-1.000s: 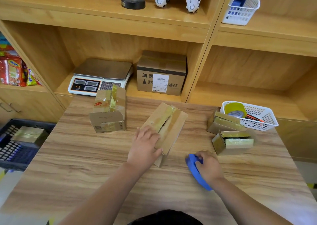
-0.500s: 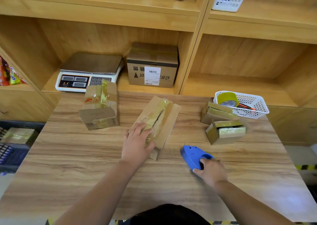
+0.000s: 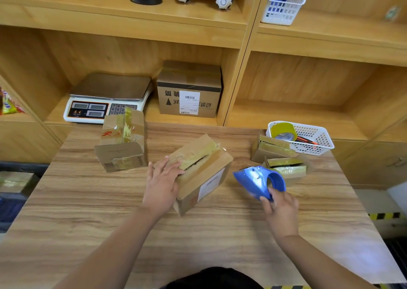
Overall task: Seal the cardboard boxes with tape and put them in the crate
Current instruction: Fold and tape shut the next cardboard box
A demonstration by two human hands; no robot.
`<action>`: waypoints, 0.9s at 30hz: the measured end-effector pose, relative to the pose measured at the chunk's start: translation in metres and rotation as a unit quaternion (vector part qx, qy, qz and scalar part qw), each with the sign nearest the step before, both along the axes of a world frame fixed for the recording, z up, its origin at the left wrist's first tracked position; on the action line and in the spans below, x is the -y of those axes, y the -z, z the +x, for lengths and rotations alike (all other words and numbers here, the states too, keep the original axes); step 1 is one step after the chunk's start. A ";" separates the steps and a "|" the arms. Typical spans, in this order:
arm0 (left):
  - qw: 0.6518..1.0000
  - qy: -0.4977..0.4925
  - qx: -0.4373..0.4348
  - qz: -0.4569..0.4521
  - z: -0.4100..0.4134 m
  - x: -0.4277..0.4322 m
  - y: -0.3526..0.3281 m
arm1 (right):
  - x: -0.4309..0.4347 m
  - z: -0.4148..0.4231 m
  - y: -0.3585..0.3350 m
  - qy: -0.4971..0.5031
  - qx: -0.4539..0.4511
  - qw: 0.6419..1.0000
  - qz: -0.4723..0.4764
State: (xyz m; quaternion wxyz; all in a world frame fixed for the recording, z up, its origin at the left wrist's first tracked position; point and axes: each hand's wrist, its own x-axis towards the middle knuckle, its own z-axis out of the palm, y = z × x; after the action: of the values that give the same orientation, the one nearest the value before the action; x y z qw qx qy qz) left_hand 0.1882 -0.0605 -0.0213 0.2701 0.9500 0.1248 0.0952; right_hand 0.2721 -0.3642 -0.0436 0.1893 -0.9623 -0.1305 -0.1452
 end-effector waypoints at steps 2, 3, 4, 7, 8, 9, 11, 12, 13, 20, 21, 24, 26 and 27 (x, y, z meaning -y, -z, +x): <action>0.999 0.018 -0.004 -0.036 0.001 -0.004 -0.004 | -0.001 0.002 -0.007 0.005 0.049 0.998 0.040; 0.998 0.032 -0.004 -0.052 0.002 -0.007 -0.005 | -0.002 0.002 -0.011 0.004 0.064 0.997 0.052; 0.997 0.048 -0.004 -0.063 0.002 -0.010 -0.006 | -0.005 0.003 -0.015 -0.004 0.077 0.995 0.060; 0.992 0.090 -0.010 -0.093 0.004 -0.017 -0.011 | -0.015 0.003 -0.029 -0.065 0.136 0.987 0.059; 0.990 0.099 -0.013 -0.102 0.005 -0.018 -0.012 | -0.019 0.004 -0.033 -0.088 0.154 0.983 0.056; 0.988 0.106 -0.013 -0.110 0.005 -0.018 -0.014 | -0.023 0.005 -0.037 -0.109 0.161 0.980 0.051; 0.986 0.115 -0.012 -0.120 0.006 -0.017 -0.016 | -0.028 0.005 -0.042 -0.144 0.154 0.977 0.040; 0.985 0.118 -0.017 -0.123 0.006 -0.017 -0.018 | -0.030 0.004 -0.044 -0.158 0.150 0.976 0.032; 0.985 0.119 -0.023 -0.125 0.007 -0.017 -0.020 | -0.031 0.002 -0.045 -0.170 0.149 0.974 0.022; 0.993 0.057 0.005 -0.100 0.009 -0.006 -0.048 | -0.037 -0.008 -0.053 -0.213 0.137 0.967 0.009; 0.992 0.053 0.016 -0.109 0.009 -0.003 -0.055 | -0.038 -0.009 -0.055 -0.215 0.135 0.967 0.007; 0.989 0.081 0.061 -0.108 0.010 0.007 -0.071 | -0.042 -0.010 -0.061 -0.228 0.137 0.964 0.007; 0.987 0.099 0.089 -0.092 0.012 0.012 -0.078 | -0.044 -0.011 -0.064 -0.235 0.139 0.962 0.008; 0.986 0.103 0.098 -0.086 0.013 0.013 -0.079 | -0.045 -0.011 -0.065 -0.239 0.139 0.961 0.009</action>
State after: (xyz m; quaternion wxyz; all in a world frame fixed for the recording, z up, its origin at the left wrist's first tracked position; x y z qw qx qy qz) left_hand 0.2010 -0.0739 0.0579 0.3696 0.9173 0.0067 0.1480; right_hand 0.2609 -0.3193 0.0219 0.2077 -0.8715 -0.3807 -0.2288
